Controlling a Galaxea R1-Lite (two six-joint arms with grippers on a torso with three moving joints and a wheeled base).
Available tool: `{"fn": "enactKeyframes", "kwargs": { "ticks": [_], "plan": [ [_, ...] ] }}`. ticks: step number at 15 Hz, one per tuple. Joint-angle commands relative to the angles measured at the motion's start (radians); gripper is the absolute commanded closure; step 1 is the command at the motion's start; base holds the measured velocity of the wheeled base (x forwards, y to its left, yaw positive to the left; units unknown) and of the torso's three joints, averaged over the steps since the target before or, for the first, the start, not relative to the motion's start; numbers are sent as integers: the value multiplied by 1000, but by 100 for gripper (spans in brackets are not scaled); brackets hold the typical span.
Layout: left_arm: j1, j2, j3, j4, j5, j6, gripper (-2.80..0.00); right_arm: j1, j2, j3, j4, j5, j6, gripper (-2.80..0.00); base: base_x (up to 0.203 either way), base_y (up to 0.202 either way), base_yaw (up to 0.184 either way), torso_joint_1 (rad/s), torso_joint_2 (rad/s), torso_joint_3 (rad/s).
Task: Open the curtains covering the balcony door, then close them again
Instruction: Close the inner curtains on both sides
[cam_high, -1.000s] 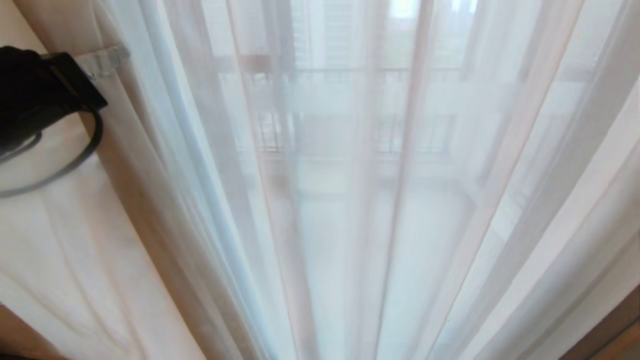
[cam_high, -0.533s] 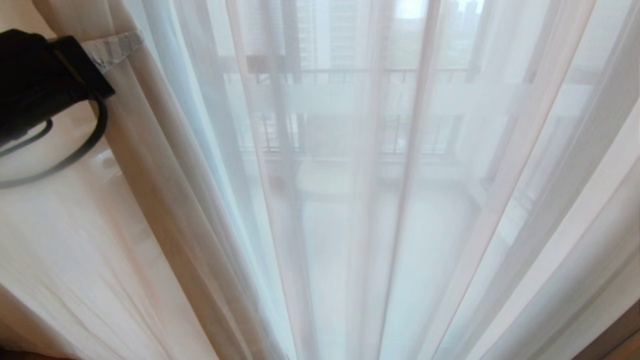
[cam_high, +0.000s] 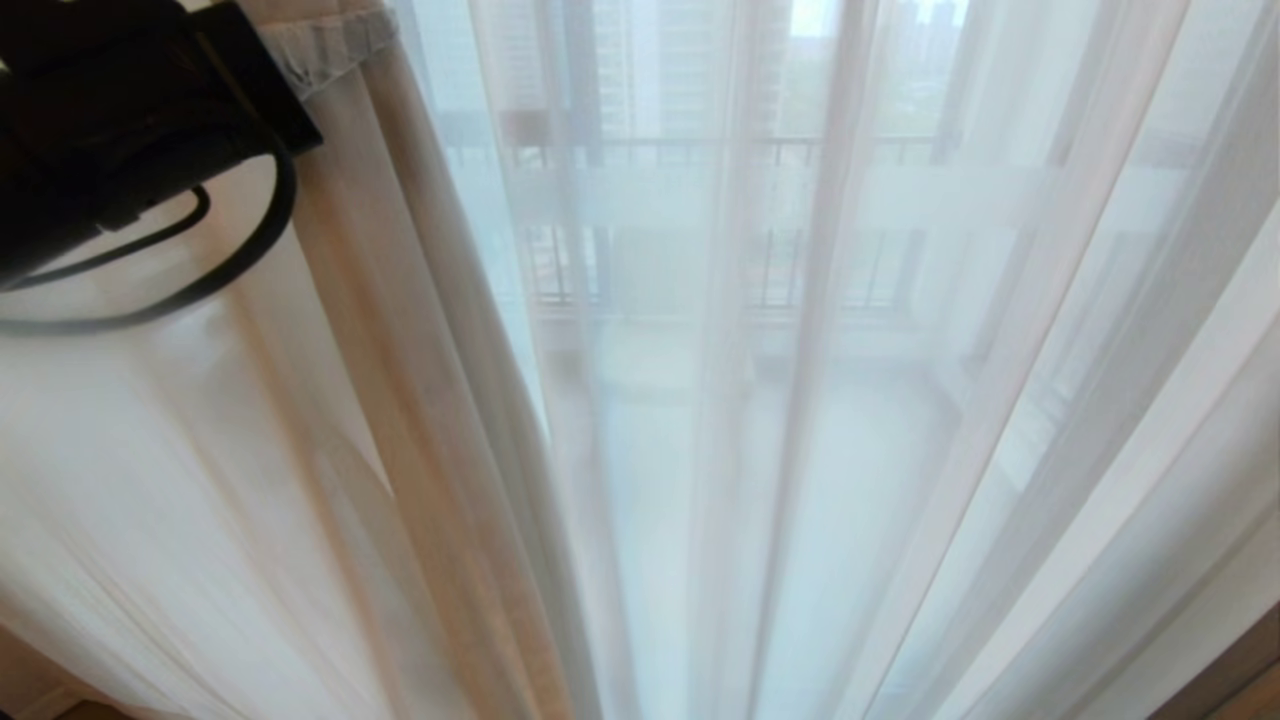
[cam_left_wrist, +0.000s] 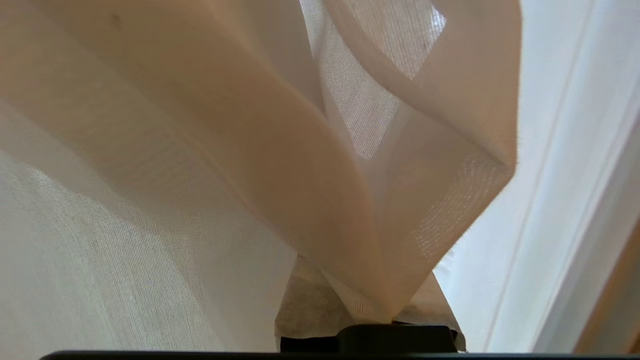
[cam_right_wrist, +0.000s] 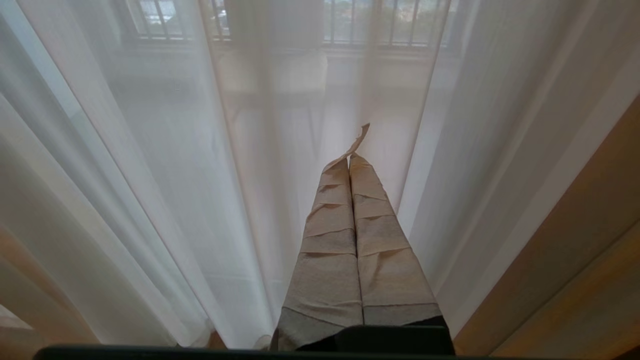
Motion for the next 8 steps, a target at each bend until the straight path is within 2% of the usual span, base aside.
{"fn": "enactKeyframes", "kwargs": {
  "ticks": [1, 8],
  "plan": [
    [-67, 57, -41, -3, 0, 4, 0, 0, 2, 0, 0, 0, -1, 0, 0, 0, 0, 0, 0, 0],
    [-250, 237, -218, -3, 2, 8, 0, 0, 1, 0, 0, 0, -1, 0, 0, 0, 0, 0, 0, 0]
  ]
}}
